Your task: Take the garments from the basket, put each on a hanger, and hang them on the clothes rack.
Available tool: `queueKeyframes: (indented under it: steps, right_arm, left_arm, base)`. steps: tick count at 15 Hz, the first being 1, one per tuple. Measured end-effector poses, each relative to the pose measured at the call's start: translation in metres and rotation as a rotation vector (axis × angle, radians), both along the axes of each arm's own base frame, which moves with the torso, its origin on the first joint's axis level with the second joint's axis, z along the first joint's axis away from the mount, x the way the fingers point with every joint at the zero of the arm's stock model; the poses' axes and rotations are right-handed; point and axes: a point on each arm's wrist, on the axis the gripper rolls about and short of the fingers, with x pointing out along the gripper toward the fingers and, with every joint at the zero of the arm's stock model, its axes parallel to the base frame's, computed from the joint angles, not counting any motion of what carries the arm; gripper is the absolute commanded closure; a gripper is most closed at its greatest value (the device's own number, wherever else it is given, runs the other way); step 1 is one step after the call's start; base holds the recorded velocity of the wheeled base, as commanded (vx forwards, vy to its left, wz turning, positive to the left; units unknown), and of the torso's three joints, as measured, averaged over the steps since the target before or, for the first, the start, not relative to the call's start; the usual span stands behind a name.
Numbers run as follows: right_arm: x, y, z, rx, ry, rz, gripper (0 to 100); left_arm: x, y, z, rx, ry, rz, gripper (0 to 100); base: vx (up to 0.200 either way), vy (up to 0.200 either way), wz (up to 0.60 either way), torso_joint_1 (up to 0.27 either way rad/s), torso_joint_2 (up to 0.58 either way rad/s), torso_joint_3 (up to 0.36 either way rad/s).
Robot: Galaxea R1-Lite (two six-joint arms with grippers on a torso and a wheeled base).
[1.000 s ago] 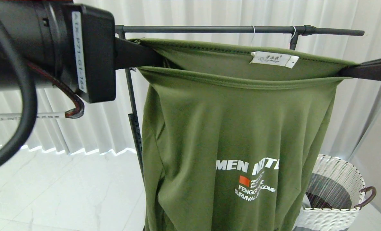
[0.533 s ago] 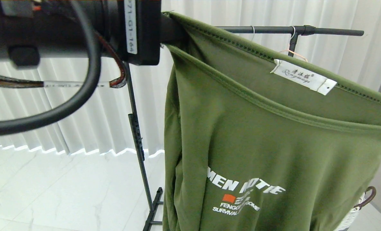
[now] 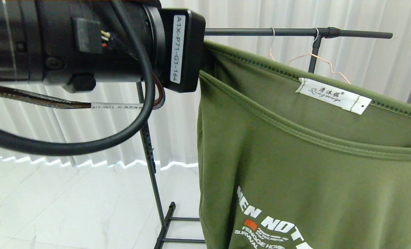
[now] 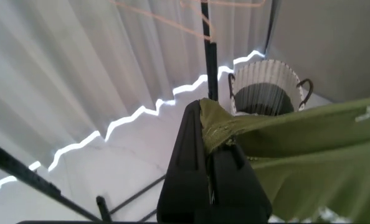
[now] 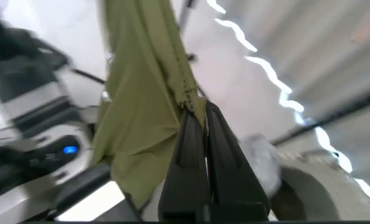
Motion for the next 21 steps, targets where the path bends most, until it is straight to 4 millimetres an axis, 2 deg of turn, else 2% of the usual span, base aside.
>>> queueKeyframes:
  steps: [2,5,8,11,17,21]
  right_arm:
    - [0.009,0.003,0.002,-0.034,-0.054,-0.116,100]
    - [0.034,0.017,0.010,0.015,-0.141,-0.175,100]
    - [0.063,0.037,0.019,0.108,-0.236,-0.188,100]
    - [0.085,0.055,0.018,0.129,-0.258,-0.177,100]
    - [0.095,0.062,0.011,0.101,-0.231,-0.194,100]
    - [0.091,0.051,0.015,0.088,-0.209,-0.277,100]
  left_arm:
    - [-0.004,0.008,-0.008,-0.003,0.075,0.023,100]
    - [-0.020,0.024,-0.009,-0.048,0.144,0.034,100]
    - [-0.044,0.041,-0.007,-0.082,0.164,-0.100,100]
    - [-0.062,0.052,-0.008,-0.095,0.167,-0.179,100]
    - [-0.074,0.051,-0.011,-0.083,0.170,-0.243,100]
    - [-0.064,0.048,-0.005,-0.067,0.118,-0.188,100]
  base:
    - [0.000,0.000,0.00,0.000,0.00,0.000]
    - [0.000,0.000,0.00,0.000,0.00,0.000]
    - [0.000,0.000,0.00,0.000,0.00,0.000]
    - [0.000,0.000,0.00,0.000,0.00,0.000]
    - [0.000,0.000,0.00,0.000,0.00,0.000]
    - [0.000,0.000,0.00,0.000,0.00,0.000]
